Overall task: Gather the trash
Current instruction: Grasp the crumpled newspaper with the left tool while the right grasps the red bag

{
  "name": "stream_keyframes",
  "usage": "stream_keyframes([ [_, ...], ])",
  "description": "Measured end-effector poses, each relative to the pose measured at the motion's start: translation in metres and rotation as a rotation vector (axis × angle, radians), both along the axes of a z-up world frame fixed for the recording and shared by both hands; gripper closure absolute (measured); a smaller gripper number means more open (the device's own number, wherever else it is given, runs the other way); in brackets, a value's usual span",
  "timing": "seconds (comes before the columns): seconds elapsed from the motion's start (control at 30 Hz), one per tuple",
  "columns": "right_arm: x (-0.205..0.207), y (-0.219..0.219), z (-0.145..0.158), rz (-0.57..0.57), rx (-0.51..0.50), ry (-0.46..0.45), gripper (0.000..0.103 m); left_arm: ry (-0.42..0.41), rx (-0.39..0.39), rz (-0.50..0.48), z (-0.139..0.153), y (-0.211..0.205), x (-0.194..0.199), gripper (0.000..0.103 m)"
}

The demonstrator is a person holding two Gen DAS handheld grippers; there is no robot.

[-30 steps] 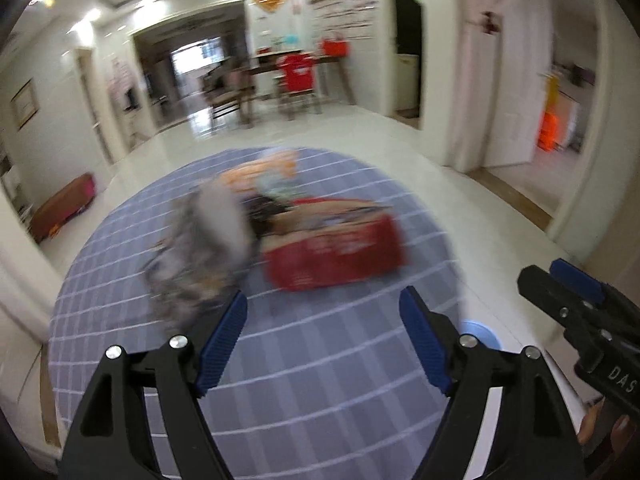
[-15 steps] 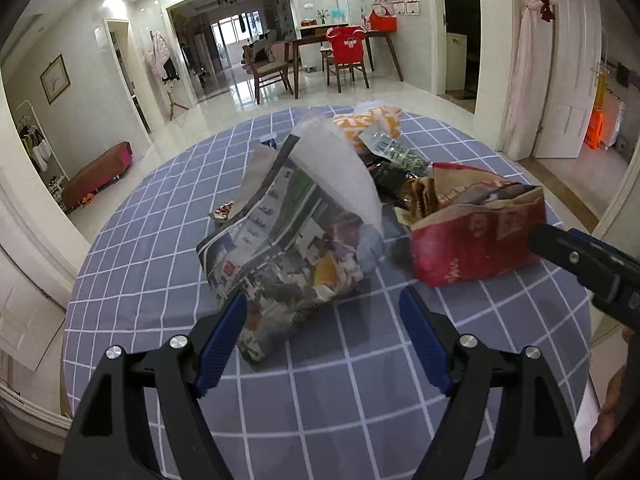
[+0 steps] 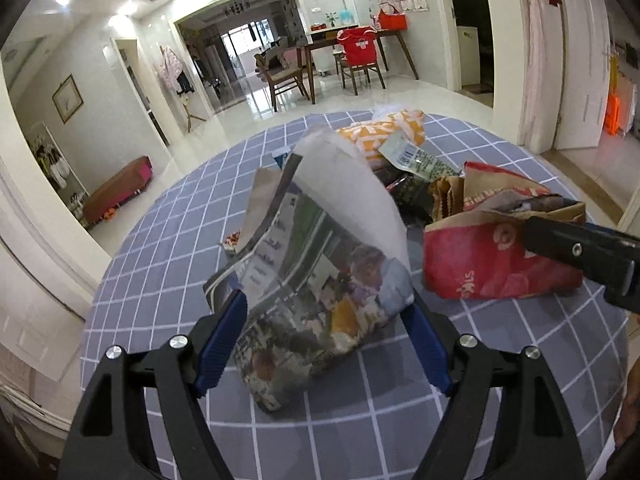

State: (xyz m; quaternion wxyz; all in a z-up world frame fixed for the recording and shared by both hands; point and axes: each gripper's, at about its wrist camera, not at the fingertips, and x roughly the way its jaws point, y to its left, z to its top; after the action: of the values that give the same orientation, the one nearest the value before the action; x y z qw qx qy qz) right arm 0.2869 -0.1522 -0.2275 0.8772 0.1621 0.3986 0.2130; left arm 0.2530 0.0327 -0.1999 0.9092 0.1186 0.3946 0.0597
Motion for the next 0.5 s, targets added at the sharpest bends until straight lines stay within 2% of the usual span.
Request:
stream_keyframes([
  [0.03,0.0,0.002,0.0,0.011,-0.001,0.003,0.031,0.001,0.0,0.0,-0.001,0.0,0.002,0.026],
  [0.1,-0.002,0.006,-0.001,0.024,-0.008,-0.001,0.035,0.008,-0.017,-0.005,-0.001,0.001,0.007,0.032],
  [0.17,-0.005,0.009,0.001,0.034,-0.018,-0.013,0.037,0.014,-0.023,-0.004,-0.001,0.003,0.008,0.05],
  [0.2,-0.009,0.01,0.003,0.039,-0.021,-0.025,0.038,0.008,-0.026,-0.011,0.0,0.004,0.006,0.055],
  [0.27,-0.016,0.011,0.006,0.032,-0.021,-0.048,0.039,-0.011,-0.038,-0.026,0.006,0.004,0.001,0.07],
  [0.4,-0.033,0.009,0.017,0.006,-0.008,-0.092,0.04,-0.074,-0.037,-0.006,0.025,0.009,-0.022,0.081],
  [0.5,-0.046,0.007,0.029,-0.017,-0.006,-0.124,0.04,-0.127,-0.101,0.013,0.047,0.019,-0.046,0.087],
])
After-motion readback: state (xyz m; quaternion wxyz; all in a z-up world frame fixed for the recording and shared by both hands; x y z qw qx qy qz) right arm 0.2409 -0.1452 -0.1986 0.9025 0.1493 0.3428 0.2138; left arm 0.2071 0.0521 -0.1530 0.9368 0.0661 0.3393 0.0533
